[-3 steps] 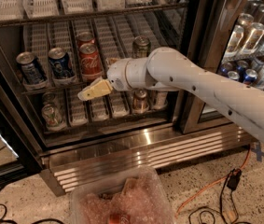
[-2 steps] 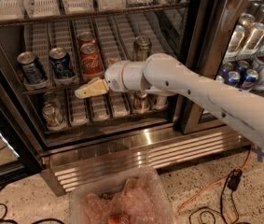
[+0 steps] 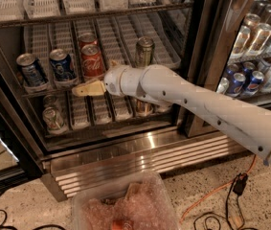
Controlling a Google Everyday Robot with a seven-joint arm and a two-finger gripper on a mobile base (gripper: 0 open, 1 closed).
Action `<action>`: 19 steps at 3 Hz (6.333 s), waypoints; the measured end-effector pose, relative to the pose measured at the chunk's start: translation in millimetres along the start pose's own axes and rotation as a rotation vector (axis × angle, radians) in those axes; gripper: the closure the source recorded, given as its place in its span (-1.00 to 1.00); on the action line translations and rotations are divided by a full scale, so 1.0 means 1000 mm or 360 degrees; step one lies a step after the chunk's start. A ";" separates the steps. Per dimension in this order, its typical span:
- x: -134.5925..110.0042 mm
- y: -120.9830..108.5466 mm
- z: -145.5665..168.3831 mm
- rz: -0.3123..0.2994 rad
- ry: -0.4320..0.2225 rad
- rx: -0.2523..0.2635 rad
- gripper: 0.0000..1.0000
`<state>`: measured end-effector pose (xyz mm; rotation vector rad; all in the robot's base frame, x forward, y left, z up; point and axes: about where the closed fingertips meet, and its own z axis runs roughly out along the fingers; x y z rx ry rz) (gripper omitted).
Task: Pick coke can from middle shelf of fridge
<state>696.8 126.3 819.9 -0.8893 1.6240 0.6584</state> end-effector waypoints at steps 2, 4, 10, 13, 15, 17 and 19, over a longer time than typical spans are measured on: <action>-0.017 -0.011 0.021 -0.0054 -0.0136 0.0063 -1.00; -0.012 -0.013 0.032 -0.0045 -0.0126 0.0053 -0.62; -0.036 -0.005 0.024 -0.0181 -0.0159 -0.0003 1.00; -0.051 0.017 -0.002 -0.0319 -0.0126 -0.0129 1.00; -0.065 0.061 -0.057 -0.0503 -0.0053 -0.0436 1.00; -0.056 0.067 -0.071 -0.0510 0.0001 -0.0532 1.00; -0.045 0.082 -0.083 -0.0506 0.0047 -0.0596 1.00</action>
Offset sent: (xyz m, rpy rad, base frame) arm 0.0225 0.0089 0.0210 0.0432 -0.1059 -0.0341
